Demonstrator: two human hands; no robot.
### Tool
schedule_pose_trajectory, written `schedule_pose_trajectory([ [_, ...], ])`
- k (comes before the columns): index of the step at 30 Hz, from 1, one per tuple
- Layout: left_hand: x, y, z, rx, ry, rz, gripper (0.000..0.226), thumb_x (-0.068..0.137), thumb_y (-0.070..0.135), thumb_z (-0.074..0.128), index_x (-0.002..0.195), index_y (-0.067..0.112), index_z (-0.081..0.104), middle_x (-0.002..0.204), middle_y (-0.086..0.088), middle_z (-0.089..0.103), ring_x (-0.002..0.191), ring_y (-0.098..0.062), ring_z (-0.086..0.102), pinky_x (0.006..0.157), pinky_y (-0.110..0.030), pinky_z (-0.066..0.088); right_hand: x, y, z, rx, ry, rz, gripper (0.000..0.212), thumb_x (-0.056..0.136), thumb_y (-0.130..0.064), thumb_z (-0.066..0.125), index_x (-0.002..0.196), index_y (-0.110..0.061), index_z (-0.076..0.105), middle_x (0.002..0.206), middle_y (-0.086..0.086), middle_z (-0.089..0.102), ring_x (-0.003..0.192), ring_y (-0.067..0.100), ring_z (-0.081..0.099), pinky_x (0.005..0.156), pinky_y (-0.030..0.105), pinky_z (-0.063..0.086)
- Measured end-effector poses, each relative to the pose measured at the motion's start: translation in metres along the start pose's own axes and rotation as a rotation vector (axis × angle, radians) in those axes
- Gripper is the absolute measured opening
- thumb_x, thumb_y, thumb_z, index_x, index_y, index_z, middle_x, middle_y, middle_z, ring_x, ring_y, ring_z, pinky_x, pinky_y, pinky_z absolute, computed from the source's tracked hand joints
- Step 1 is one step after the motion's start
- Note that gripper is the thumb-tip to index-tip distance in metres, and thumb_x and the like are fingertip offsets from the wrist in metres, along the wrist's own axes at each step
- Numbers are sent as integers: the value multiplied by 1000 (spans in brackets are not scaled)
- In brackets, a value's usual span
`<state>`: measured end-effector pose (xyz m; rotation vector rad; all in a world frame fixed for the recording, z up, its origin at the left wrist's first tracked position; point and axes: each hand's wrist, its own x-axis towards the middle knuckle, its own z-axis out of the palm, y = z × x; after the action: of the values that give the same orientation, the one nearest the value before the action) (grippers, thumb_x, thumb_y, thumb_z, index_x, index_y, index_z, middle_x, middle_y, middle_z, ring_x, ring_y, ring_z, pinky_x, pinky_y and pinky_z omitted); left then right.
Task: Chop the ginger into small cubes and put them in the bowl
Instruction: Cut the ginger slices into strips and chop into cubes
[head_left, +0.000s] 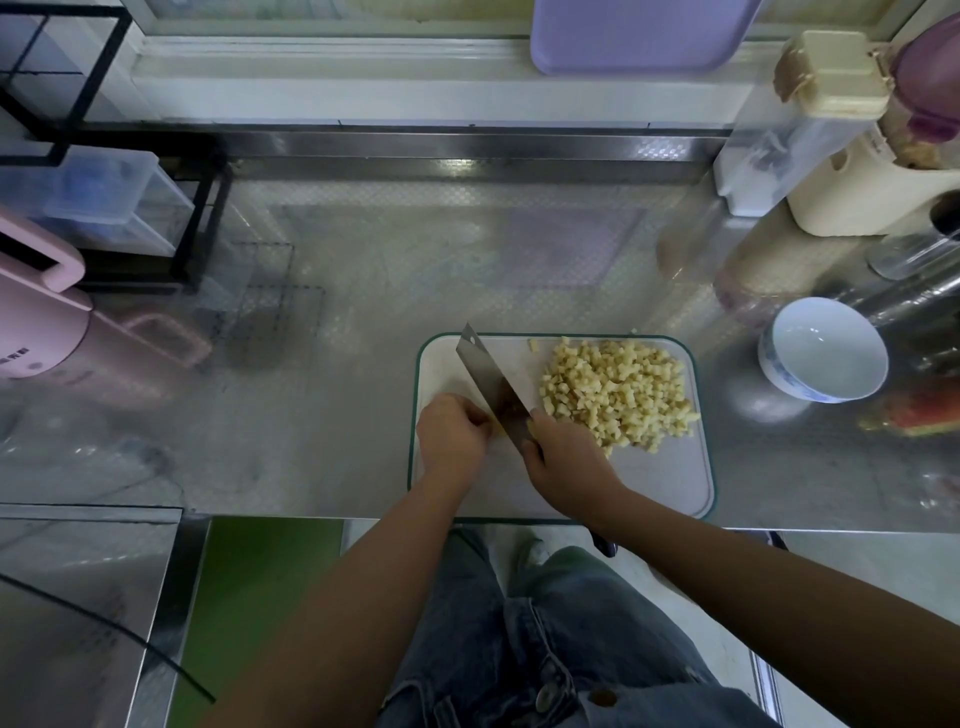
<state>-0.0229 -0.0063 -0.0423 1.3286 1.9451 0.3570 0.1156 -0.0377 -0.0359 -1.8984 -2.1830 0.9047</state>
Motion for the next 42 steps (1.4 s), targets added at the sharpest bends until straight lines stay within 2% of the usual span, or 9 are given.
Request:
schedule_pose_trajectory([
  [8,0,-1,1,12,8,24,9,81,10,69,83,10,78,87,-6,75,83,-20,68,76,-25,50,-1,-2,6,-17,-21,39,5,95,-14,43,93,-9,42,75,10,51,69,28,52,59,32,36],
  [12,1,-1,2,0,8,21,9,81,11,69,82,9,78,84,-8,74,82,-21,68,76,-28,51,9,-7,8,-56,-23,41,11,96,-16,42,99,-6,46,86,15,61,78,33,59,64,36,40],
  [17,2,-3,1,-3,6,37,10,82,11,69,85,9,78,87,-7,75,85,-19,68,76,-26,50,15,-11,9,-12,-8,48,13,97,-17,42,101,-5,47,85,17,63,77,35,61,69,44,49],
  [25,7,-11,3,32,-4,62,13,81,22,74,91,15,76,93,2,74,87,-13,65,68,-10,35,14,5,-15,151,145,38,15,96,-17,51,99,-2,54,73,12,60,66,29,58,56,32,38],
  [28,7,-15,3,57,-16,177,11,81,17,72,92,17,70,93,1,69,88,-14,62,66,-8,36,12,14,-23,156,190,46,15,95,-17,52,100,-2,54,71,7,57,63,26,55,56,31,35],
  [31,13,-15,-1,321,-30,456,34,79,13,67,112,16,61,111,-6,55,105,-22,50,81,-29,45,7,23,-25,155,201,49,14,94,-18,53,99,-5,53,72,7,59,62,24,55,54,29,34],
  [34,20,-9,-3,502,-153,694,50,79,9,63,128,16,55,126,-8,48,114,-25,43,93,-33,41,5,29,-24,163,191,68,13,94,-18,53,99,-6,54,71,6,58,62,23,54,54,30,36],
  [37,21,-5,-3,636,-213,744,40,86,12,58,126,16,56,127,-7,48,115,-24,42,95,-36,41,2,35,-24,178,202,83,11,94,-18,53,95,-7,54,69,3,55,62,21,51,54,28,33],
  [42,18,-7,-6,593,-132,764,40,87,13,58,126,16,54,126,-9,43,110,-25,45,85,-35,46,-1,40,-24,187,194,90,15,93,-18,53,96,-3,56,74,12,62,66,28,57,58,37,46],
])
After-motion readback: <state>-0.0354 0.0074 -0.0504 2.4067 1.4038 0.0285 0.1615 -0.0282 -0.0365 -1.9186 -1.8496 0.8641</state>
